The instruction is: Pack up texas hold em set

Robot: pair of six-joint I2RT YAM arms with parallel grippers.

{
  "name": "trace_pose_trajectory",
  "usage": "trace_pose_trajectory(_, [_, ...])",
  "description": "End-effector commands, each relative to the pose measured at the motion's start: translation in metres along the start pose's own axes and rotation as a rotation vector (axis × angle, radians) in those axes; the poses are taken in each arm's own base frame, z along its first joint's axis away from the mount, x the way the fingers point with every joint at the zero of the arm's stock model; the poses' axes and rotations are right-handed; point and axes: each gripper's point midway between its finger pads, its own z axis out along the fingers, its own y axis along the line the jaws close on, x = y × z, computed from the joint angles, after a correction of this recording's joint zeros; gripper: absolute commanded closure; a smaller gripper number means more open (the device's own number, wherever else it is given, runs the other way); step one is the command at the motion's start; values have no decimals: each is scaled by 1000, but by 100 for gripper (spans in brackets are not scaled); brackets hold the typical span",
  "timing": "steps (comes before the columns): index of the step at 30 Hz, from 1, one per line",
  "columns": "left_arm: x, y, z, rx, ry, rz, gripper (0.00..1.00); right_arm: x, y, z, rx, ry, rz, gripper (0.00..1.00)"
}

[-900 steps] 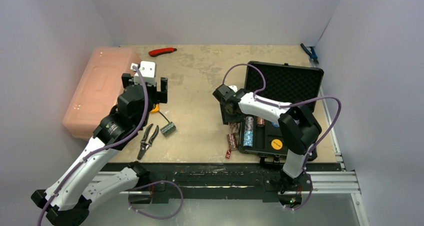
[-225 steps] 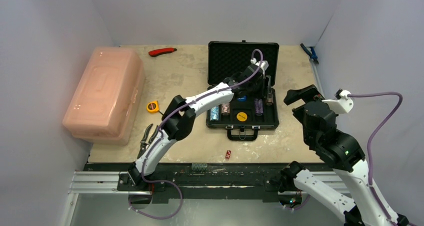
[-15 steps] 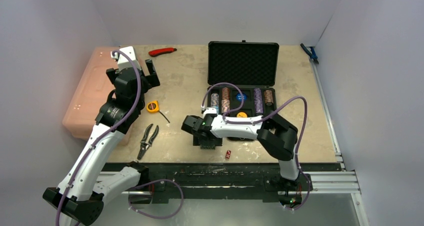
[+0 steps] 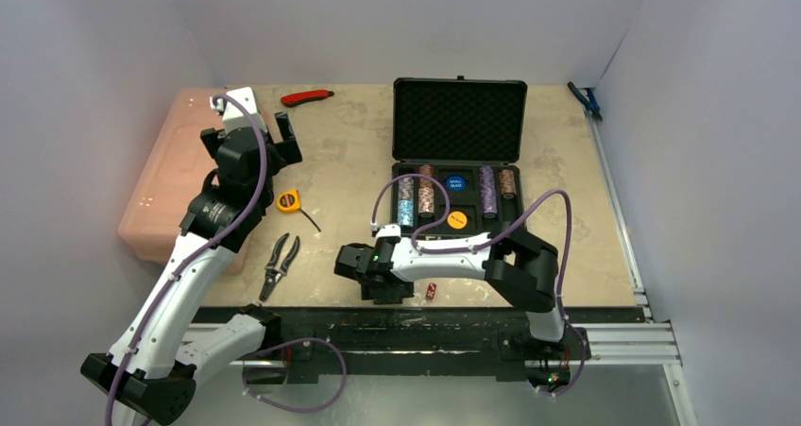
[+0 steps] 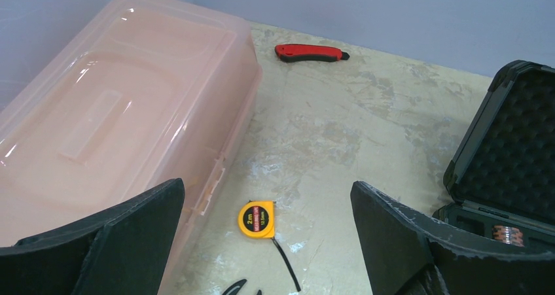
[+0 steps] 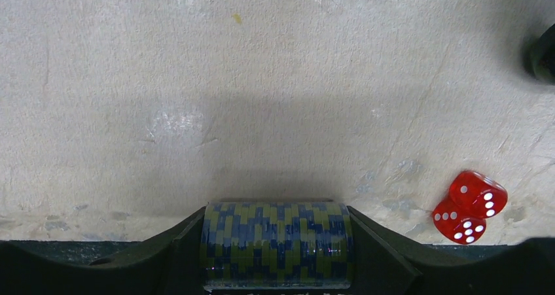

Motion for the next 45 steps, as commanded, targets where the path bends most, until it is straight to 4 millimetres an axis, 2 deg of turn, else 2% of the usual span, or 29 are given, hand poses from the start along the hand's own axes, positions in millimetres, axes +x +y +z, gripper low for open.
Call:
trace_pose_trajectory(1, [-7, 1, 1, -2, -27, -2, 1, -10, 4, -17, -17, -11, 28, 58])
trace_pose_trajectory(4, [-7, 1, 1, -1, -27, -2, 1, -14, 6, -24, -40, -26, 46, 66])
trace_pose_trajectory(6, [-6, 1, 1, -3, -24, -1, 1, -19, 5, -31, -63, -48, 62, 76])
trace_pose_trajectory(9, [-6, 1, 2, -2, -23, 0, 1, -26, 3, -47, -109, -73, 96, 99])
trace_pose_trajectory(10, [-6, 1, 2, -3, -23, 0, 1, -30, 2, -53, -124, -89, 103, 100])
trace_pose_trajectory(14, [-5, 0, 2, -1, -21, 1, 1, -49, -6, -74, -154, -162, 131, 100])
trace_pose_trajectory(18, [-5, -1, 2, 5, -18, 0, 1, -72, -28, -89, -120, -236, 188, 100])
trace_pose_trajectory(23, [-4, -3, 3, 11, -10, 1, 1, -106, -65, -107, -86, -326, 293, 100])
trace_pose_trajectory(30, [-5, -4, 2, 16, -10, 0, 2, -144, -129, -119, -14, -436, 486, 100])
trace_pose_trajectory(35, [-3, -6, 3, 21, -2, 2, 2, -161, -179, -136, 110, -574, 580, 100])
trace_pose_trajectory(37, [-2, -7, 4, 25, 3, 4, 2, -167, -193, -140, 148, -607, 603, 100])
trace_pose_trajectory(45, [5, -12, 11, 26, 28, 19, 2, -187, -223, -137, 225, -630, 668, 100])
